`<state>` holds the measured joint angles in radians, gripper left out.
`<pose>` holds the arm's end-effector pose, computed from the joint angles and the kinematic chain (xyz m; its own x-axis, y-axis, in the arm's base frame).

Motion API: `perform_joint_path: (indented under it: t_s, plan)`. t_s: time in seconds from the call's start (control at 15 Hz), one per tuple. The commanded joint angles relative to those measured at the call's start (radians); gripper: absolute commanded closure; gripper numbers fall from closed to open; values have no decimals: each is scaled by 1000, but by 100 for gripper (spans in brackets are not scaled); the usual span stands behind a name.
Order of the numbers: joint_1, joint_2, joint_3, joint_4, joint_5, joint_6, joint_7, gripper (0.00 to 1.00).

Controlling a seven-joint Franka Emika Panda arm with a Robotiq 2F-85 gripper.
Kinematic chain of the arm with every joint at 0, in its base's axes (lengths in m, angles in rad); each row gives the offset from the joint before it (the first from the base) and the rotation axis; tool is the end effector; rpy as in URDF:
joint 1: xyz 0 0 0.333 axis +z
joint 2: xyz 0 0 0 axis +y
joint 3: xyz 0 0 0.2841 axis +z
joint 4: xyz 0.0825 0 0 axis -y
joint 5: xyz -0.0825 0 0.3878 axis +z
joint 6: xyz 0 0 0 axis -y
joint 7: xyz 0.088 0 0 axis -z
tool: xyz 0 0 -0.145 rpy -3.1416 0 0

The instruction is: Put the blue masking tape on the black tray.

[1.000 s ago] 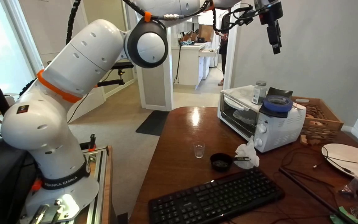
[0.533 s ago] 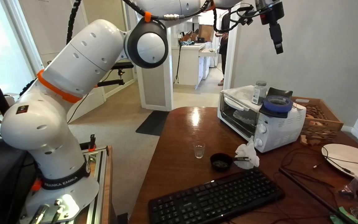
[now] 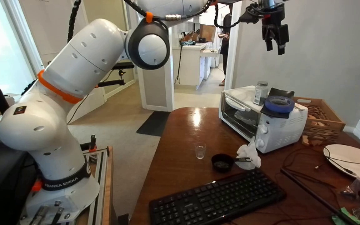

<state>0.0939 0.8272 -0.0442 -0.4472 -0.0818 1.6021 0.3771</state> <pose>0.7403 0.0428 0.5489 0.8922 -0.2973 0.3400 -0.3107 -0.9504 -0.0158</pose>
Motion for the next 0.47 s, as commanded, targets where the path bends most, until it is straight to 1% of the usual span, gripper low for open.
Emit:
perform_joint_path:
  t_s: [0.0,0.07,0.13,0.2,0.4]
  plan:
    - [-5,-34,42,-35,50,-89,-146,0]
    - [-6,-44,39,-44,44,-142,-180,0]
    - [-2,-49,23,-46,24,-183,-181,0]
    - [2,-17,21,-14,29,-111,-136,0]
    - [-2,-12,20,11,28,-168,-164,0]
